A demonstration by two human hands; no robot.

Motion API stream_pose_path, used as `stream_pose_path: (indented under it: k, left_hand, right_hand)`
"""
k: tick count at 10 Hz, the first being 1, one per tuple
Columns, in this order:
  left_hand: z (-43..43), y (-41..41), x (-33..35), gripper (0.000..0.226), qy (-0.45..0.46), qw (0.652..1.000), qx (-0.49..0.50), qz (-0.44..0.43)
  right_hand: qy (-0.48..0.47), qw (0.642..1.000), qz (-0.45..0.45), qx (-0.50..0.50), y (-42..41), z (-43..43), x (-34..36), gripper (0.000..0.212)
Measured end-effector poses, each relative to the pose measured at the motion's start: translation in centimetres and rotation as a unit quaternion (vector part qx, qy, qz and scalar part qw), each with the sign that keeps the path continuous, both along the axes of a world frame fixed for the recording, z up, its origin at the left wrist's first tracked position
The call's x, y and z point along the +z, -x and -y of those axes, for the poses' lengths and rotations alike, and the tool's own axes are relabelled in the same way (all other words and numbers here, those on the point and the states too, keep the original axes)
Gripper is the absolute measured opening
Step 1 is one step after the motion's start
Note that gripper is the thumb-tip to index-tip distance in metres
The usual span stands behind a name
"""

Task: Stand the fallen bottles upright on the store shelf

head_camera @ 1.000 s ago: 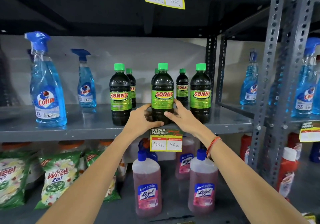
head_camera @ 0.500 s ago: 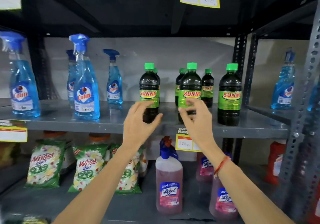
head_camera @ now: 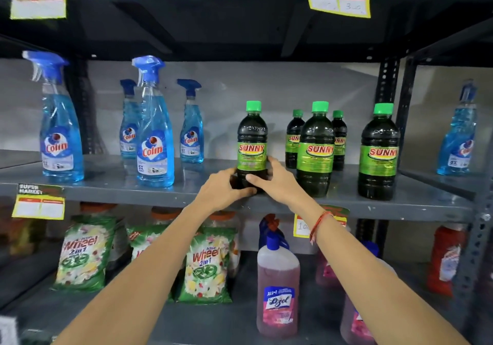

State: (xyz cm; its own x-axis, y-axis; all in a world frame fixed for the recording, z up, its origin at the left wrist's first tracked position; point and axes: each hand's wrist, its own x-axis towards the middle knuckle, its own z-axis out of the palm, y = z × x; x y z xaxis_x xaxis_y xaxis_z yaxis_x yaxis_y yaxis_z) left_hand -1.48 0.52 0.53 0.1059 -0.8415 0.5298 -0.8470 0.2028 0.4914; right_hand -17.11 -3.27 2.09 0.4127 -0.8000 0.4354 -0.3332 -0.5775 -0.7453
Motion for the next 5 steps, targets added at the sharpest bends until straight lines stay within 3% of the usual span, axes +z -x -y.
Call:
stream_pose_path:
  k: [2,5]
  left_hand:
    - [0.13,-0.66,-0.23,0.047,0.028,1.0,-0.013,-0.007]
    - [-0.5,-0.62,-0.14,0.049,0.056,0.998,-0.021,-0.019]
  right_hand:
    - [-0.011,1.0,-0.003,0.013,-0.24,0.63,-0.17,0.073]
    - [-0.013,0.999,-0.019,0.04,-0.32,0.59,-0.24,0.072]
